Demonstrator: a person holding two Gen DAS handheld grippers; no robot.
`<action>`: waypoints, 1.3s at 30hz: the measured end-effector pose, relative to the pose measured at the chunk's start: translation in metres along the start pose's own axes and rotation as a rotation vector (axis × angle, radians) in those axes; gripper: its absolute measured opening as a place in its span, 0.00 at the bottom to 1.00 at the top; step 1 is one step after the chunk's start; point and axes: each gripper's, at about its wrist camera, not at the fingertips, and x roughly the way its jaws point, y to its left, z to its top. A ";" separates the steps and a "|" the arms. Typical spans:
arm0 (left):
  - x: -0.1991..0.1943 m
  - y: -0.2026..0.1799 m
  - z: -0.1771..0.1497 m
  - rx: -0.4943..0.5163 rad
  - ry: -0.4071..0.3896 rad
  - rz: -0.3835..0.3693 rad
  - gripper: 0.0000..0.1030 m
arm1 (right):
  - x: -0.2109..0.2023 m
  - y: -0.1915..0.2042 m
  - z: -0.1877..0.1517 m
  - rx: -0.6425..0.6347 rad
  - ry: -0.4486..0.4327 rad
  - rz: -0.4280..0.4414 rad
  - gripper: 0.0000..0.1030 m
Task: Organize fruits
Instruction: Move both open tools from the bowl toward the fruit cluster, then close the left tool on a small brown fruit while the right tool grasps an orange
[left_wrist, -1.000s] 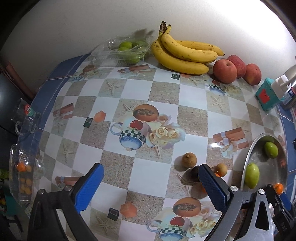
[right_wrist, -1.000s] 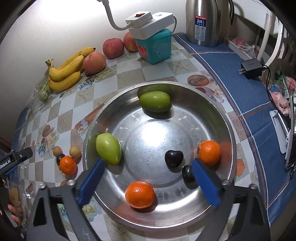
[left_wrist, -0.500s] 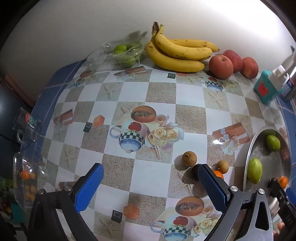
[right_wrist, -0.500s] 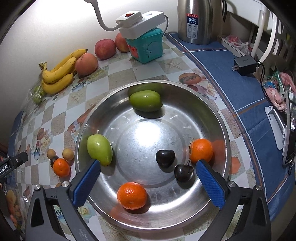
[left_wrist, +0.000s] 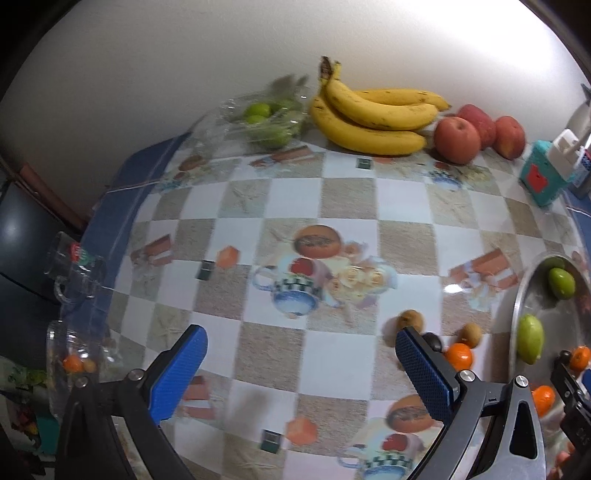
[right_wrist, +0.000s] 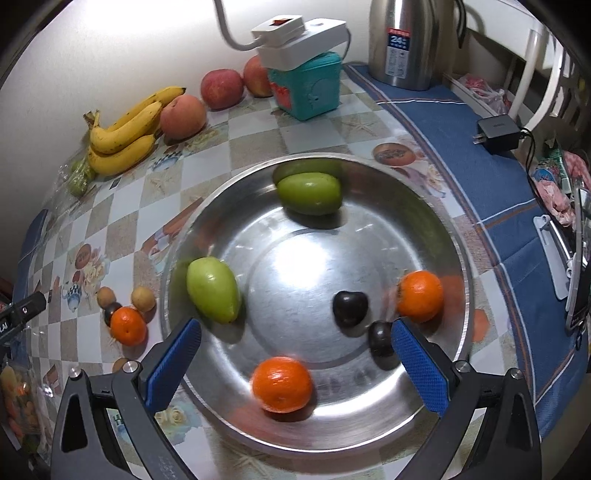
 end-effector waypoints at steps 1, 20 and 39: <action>0.001 0.004 0.000 -0.001 -0.001 0.021 1.00 | 0.000 0.004 -0.001 -0.006 0.004 0.002 0.99; 0.011 0.063 0.002 -0.108 0.009 0.034 1.00 | -0.002 0.088 -0.013 -0.160 0.012 0.167 0.99; 0.033 0.038 -0.002 -0.089 0.057 -0.137 1.00 | 0.009 0.125 -0.017 -0.239 0.061 0.237 0.99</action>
